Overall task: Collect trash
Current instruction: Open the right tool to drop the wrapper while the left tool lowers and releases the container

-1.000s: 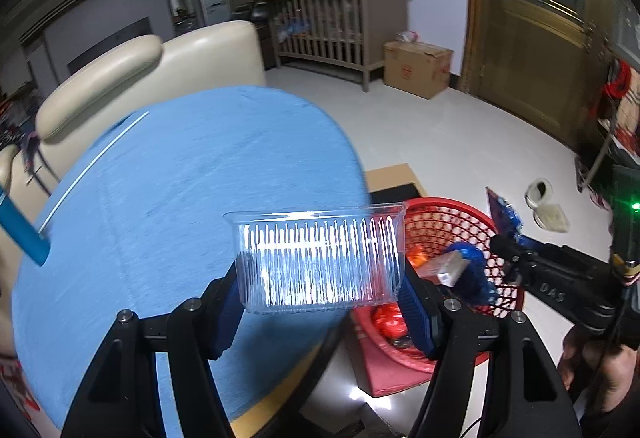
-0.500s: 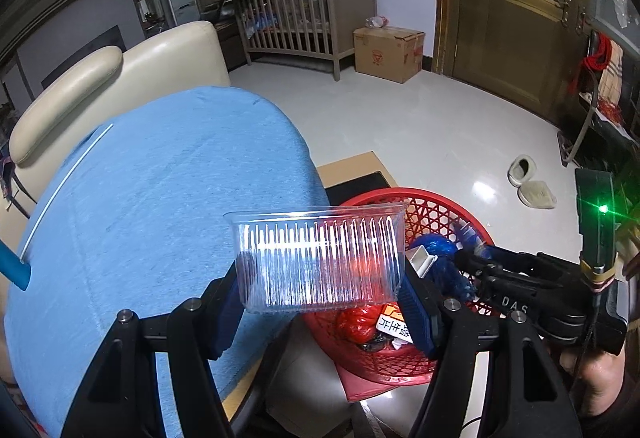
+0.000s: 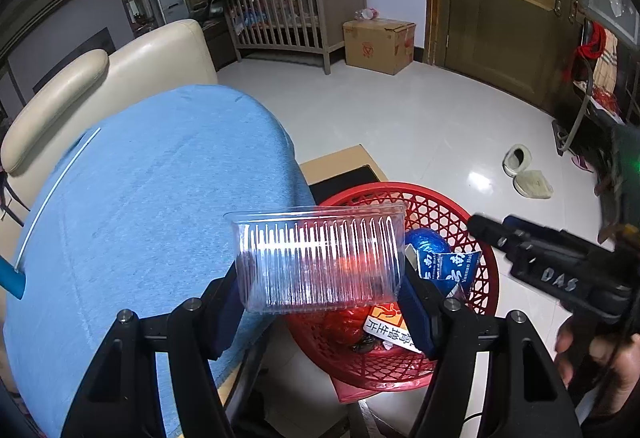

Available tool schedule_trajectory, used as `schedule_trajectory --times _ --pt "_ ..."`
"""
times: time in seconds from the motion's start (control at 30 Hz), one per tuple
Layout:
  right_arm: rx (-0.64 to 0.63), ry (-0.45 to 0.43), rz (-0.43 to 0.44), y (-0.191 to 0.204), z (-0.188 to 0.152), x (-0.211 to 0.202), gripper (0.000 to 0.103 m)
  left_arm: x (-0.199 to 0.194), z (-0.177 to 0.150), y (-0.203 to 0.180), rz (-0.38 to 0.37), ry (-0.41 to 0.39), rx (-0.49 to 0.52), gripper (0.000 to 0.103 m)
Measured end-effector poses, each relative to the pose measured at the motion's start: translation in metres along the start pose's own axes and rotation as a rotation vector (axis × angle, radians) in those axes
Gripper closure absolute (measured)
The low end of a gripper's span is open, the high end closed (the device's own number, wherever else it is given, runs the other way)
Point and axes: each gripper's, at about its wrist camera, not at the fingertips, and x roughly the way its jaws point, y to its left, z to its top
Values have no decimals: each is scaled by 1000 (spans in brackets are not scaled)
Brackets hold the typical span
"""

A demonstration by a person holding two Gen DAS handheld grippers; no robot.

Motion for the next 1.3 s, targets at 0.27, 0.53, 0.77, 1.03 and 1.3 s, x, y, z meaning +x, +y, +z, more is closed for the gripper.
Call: schedule_trajectory --times 0.27,0.53,0.77,1.03,1.3 --pt "71 -62 1 -18 11 -23 35 19 3 -17 -31 36 21 33" --pt "125 -87 -1 -35 13 -33 35 36 4 -33 -57 68 44 33" --pt "146 -89 -3 -43 12 -35 35 50 3 -41 -61 101 51 33" --pt "145 -83 4 -45 11 -35 35 61 0 -44 -58 127 55 33" --pt "140 -90 13 -41 12 -37 35 63 0 -48 -46 121 76 33"
